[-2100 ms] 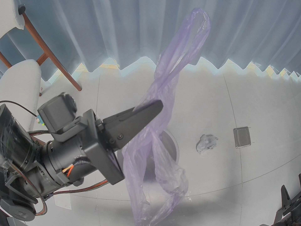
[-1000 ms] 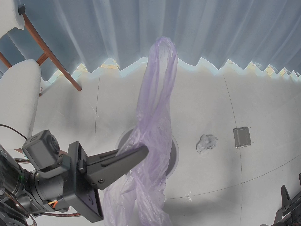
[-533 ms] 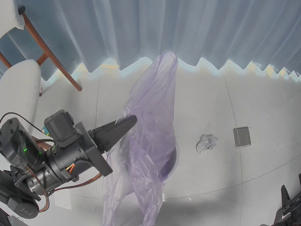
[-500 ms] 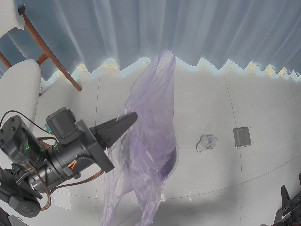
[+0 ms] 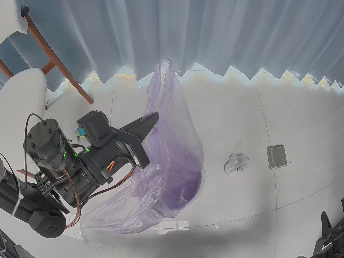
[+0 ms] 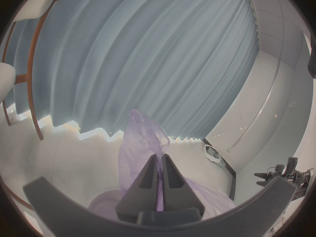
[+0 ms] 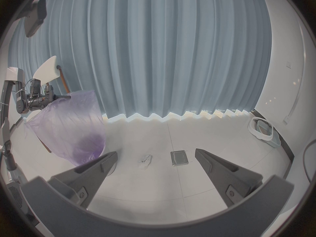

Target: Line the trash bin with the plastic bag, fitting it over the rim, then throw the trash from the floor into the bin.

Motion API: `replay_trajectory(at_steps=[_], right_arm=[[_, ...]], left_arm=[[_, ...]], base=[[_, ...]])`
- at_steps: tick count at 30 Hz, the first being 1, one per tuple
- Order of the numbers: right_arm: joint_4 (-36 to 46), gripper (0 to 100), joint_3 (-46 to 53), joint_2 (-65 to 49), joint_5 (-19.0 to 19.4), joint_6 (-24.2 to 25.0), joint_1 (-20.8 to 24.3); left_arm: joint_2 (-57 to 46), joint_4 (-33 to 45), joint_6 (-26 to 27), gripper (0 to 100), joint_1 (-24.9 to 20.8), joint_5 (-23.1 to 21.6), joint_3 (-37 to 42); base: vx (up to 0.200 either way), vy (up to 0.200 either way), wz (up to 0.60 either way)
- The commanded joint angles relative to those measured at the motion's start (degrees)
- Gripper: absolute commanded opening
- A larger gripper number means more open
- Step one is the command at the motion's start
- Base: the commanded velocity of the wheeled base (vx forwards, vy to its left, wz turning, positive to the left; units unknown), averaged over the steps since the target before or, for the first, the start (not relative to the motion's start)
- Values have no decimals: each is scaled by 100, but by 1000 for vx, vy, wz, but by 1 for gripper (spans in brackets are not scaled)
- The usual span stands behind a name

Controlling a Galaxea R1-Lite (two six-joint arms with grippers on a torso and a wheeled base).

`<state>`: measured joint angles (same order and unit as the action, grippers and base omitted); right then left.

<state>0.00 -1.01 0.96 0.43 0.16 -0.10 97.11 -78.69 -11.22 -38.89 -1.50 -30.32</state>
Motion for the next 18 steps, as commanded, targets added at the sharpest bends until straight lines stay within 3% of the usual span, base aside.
replay_trajectory(at_steps=[1, 7, 14, 18], right_arm=[[0, 100, 101, -96, 1, 2, 1], [-9, 100, 101, -96, 1, 2, 1], [0, 100, 101, -96, 1, 2, 1], [0, 100, 101, -96, 1, 2, 1]], left_arm=[[-17, -67, 5, 0, 30, -8, -159], [-149, -50, 23, 0, 153, -8, -80], [282, -85, -21, 0, -251, -43, 158], [906, -1026, -30, 0, -260, -43, 123]], base=[[0, 0, 0], [0, 0, 0], [0, 0, 0], [0, 0, 0]])
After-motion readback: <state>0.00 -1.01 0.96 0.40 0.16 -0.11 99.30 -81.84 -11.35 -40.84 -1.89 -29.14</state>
